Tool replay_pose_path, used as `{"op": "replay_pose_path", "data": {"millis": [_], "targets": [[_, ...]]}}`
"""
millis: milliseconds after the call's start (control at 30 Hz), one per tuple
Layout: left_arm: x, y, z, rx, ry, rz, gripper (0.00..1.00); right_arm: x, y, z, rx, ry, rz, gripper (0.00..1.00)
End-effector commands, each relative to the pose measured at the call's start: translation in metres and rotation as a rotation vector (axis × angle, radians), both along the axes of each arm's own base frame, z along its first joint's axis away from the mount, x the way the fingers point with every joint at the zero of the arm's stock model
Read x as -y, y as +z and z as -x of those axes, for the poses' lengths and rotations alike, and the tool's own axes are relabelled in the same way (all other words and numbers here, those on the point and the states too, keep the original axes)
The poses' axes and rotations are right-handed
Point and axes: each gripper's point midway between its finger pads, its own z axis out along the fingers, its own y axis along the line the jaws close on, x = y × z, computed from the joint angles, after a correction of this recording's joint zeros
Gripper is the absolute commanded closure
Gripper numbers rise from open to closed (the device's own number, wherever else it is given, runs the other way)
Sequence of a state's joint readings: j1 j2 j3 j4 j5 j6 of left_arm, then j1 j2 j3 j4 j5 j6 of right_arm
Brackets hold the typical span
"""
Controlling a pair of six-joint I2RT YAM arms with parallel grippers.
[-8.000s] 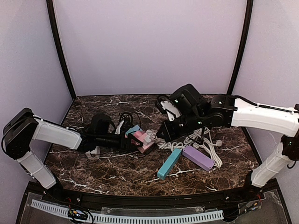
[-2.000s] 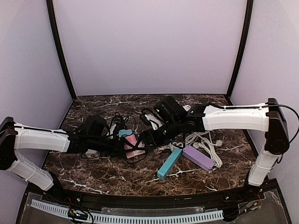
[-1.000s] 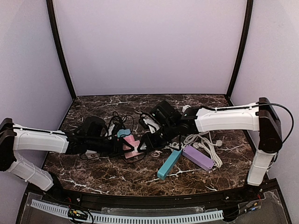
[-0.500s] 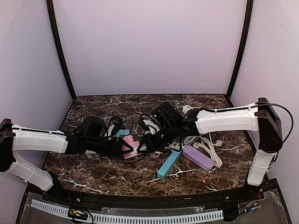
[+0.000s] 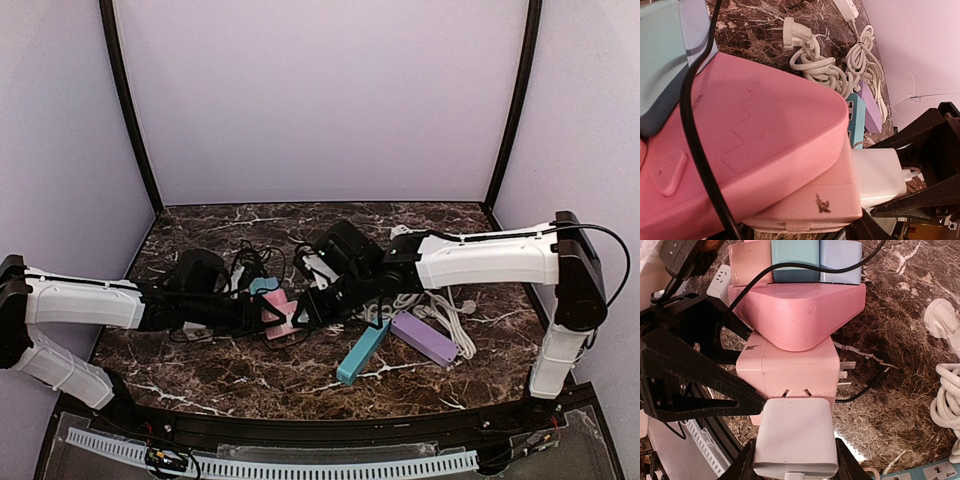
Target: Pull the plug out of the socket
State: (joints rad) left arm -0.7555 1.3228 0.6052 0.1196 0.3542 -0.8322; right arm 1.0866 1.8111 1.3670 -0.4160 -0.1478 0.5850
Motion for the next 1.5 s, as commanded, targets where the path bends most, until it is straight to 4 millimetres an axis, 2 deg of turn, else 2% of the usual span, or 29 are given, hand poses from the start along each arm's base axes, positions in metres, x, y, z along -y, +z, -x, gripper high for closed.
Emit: {"op": "replay_pose_path", "data": {"millis": [0,333,533,667,833,1000,1233,1467], "targets": [[-0.004,0.007,-0.006,0.041,0.033,0.013,0.73,0.0,0.015,-0.012,0.056,-0.048,-0.002,1.0],[0.009,0.018,0.002,0.106,-0.117,0.024,0.74,-0.009,0.037,0.005,0.033,0.128,-0.158,1.0],[0.013,0.023,0.006,0.118,-0.163,0.03,0.74,-0.008,0.038,0.014,0.052,0.191,-0.215,1.0],[0.013,0.022,0.006,0.116,-0.164,0.031,0.75,-0.007,0.038,0.006,0.058,0.132,-0.198,1.0],[0.012,0.021,0.003,0.096,-0.13,0.031,0.75,0.003,0.031,-0.011,0.096,-0.014,-0.087,1.0],[0.009,0.016,-0.001,0.08,-0.089,0.018,0.75,0.009,0.022,-0.013,0.081,-0.097,0.002,1.0],[0.01,0.014,-0.005,0.079,-0.073,0.015,0.76,0.012,0.02,-0.018,0.108,-0.128,0.076,1.0],[0.018,0.022,-0.002,0.115,-0.142,0.041,0.78,0.008,0.034,-0.014,0.106,-0.054,-0.008,1.0]]}}
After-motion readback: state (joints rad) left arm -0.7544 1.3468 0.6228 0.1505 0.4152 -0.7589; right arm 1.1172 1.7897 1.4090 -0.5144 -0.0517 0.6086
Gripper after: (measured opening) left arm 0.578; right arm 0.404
